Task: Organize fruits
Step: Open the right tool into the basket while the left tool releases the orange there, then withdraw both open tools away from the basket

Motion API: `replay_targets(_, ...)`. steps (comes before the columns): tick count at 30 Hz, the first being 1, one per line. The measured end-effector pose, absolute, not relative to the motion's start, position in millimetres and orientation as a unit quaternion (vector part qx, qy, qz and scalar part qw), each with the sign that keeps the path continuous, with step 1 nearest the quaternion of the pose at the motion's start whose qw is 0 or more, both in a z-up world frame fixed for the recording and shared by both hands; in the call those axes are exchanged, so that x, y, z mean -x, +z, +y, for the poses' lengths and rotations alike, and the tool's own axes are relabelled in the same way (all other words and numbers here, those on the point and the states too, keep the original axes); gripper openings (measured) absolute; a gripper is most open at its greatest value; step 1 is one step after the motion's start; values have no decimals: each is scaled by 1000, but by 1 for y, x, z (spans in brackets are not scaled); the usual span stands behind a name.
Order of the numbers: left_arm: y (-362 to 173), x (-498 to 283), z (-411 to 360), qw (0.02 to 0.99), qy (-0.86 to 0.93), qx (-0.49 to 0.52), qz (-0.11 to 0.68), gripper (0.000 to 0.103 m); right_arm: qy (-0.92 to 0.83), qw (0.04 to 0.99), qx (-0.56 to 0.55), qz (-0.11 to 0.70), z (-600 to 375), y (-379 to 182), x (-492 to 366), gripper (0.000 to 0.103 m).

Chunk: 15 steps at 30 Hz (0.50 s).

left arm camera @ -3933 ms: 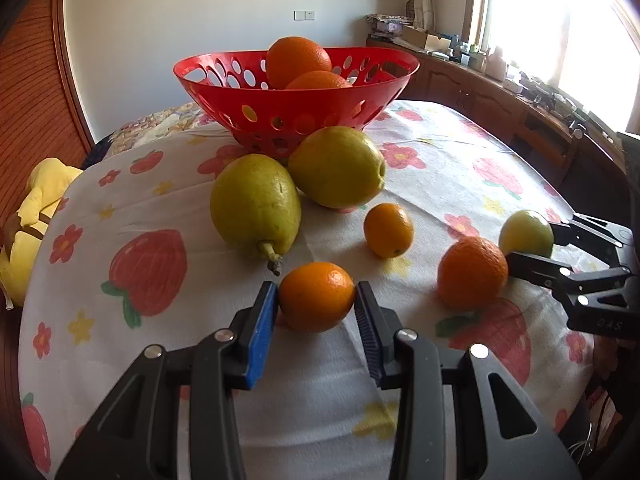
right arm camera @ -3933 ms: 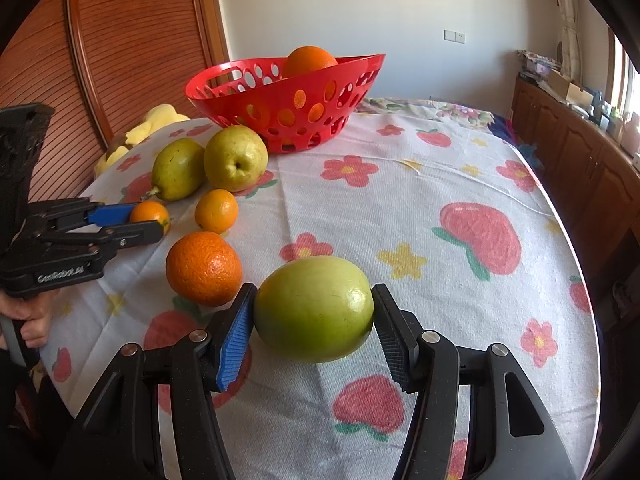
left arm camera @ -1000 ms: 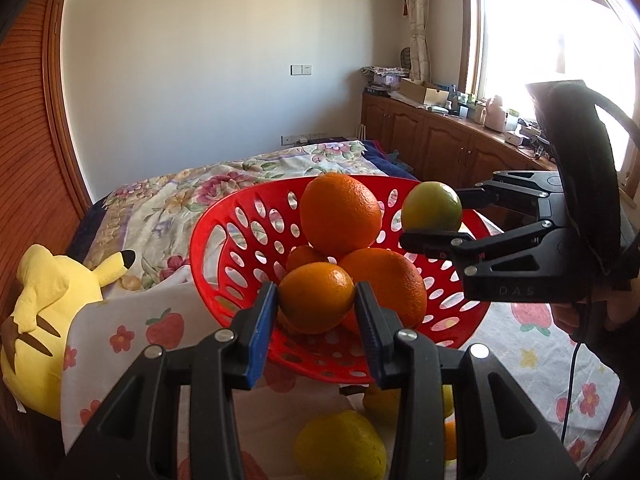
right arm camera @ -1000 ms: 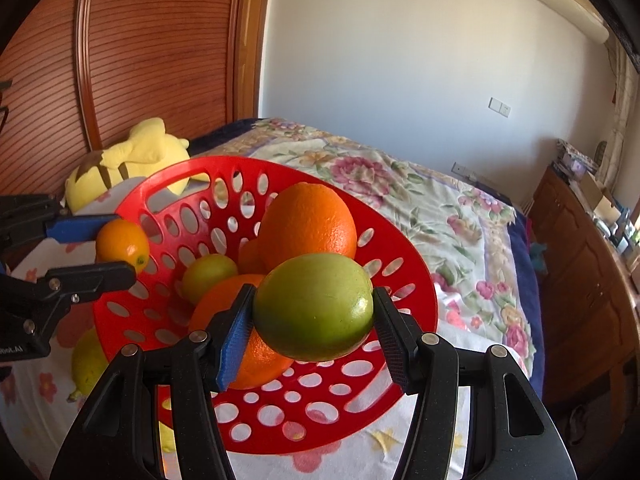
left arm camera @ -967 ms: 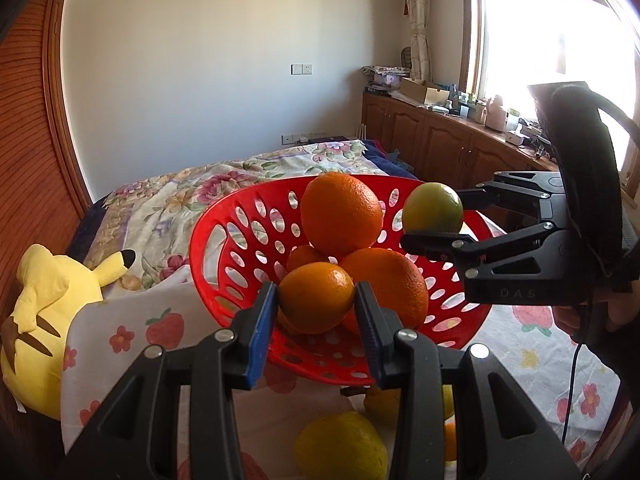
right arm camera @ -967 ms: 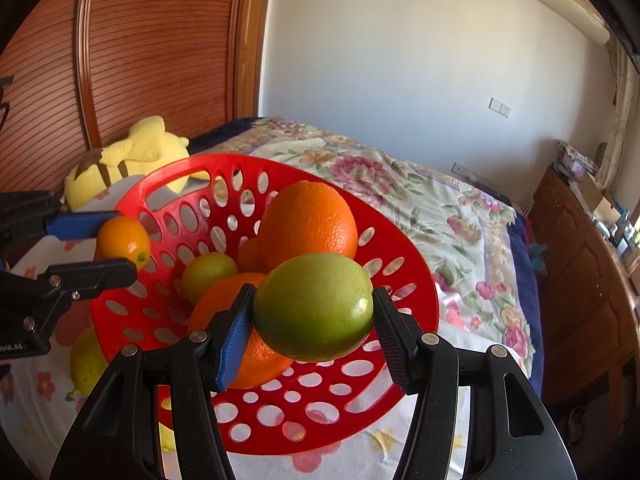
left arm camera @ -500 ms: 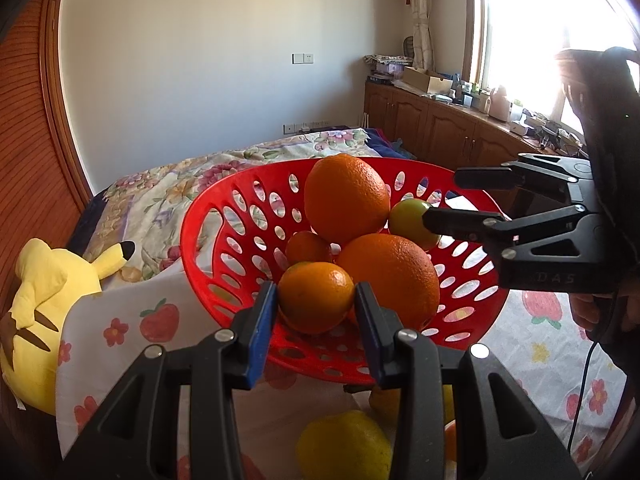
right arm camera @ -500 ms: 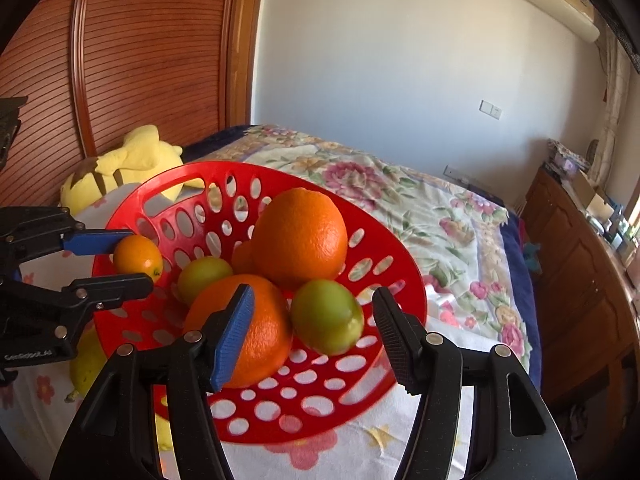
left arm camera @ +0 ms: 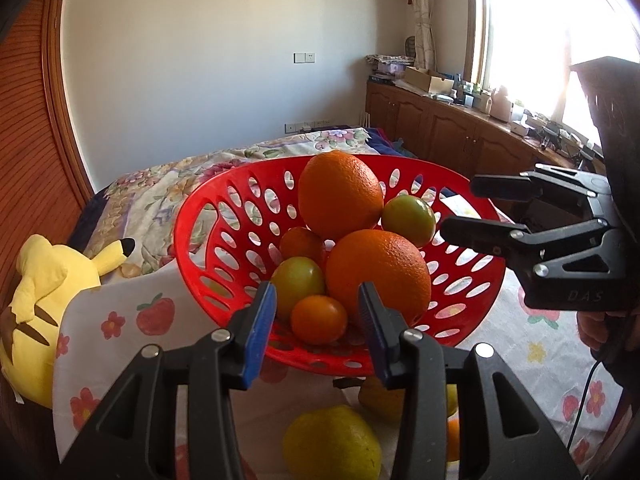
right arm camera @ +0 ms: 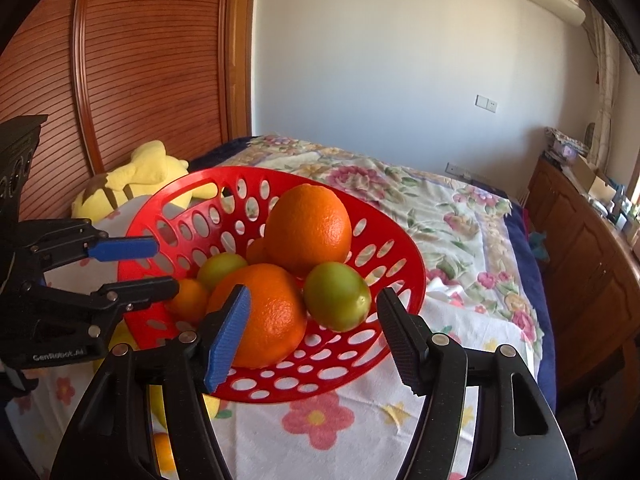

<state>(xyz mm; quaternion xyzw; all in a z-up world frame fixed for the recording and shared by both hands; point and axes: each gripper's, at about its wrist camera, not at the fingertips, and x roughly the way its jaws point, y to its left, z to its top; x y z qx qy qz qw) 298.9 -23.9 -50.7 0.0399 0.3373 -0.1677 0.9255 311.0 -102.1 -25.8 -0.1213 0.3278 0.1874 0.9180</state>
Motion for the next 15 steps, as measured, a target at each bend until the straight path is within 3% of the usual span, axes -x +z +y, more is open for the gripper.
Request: replay_targets(15, -37, -246, -12, 933, -160, -27, 322, 46, 194, 922, 106, 317, -100, -16, -256, 68)
